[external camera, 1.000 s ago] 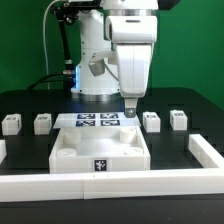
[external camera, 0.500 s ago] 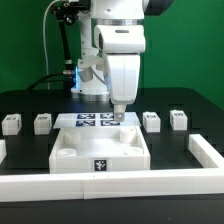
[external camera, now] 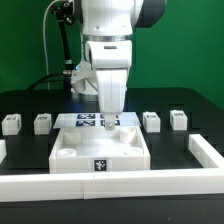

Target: Assemble square table

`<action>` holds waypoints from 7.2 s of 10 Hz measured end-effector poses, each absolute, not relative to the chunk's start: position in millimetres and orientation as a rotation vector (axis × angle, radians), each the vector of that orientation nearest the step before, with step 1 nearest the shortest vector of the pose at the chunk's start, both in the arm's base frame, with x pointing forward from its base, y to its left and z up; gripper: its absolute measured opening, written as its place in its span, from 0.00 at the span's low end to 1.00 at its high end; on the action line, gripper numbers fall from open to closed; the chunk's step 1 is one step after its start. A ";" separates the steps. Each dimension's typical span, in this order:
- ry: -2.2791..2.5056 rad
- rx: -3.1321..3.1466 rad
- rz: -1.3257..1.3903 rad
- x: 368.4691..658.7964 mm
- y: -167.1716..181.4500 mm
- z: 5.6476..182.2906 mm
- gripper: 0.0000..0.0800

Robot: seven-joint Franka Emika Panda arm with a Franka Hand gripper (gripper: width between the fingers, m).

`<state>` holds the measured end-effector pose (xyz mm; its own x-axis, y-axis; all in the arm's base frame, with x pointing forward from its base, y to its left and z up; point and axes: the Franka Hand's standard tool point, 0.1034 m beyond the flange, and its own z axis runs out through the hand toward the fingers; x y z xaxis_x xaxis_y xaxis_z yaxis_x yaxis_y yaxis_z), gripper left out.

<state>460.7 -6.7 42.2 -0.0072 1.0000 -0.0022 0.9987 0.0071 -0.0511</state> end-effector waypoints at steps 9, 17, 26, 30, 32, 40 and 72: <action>-2.151 -2.200 0.073 444.0 -7.6 11.6 0.76; -2.156 -2.207 0.059 446.7 -8.0 12.5 0.08; -2.223 -2.157 0.020 462.5 29.4 12.0 0.08; -2.206 -2.176 0.003 464.4 38.3 11.4 0.08; -2.174 -2.207 -0.016 472.4 55.2 11.4 0.08; -2.147 -2.236 -0.034 482.5 81.0 11.3 0.08; 0.219 -3.028 -0.063 405.6 158.2 42.0 0.81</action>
Offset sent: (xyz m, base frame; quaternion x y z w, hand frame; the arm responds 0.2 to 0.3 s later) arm -0.0118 0.0013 -0.0145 -0.0037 0.0198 0.0031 0.9998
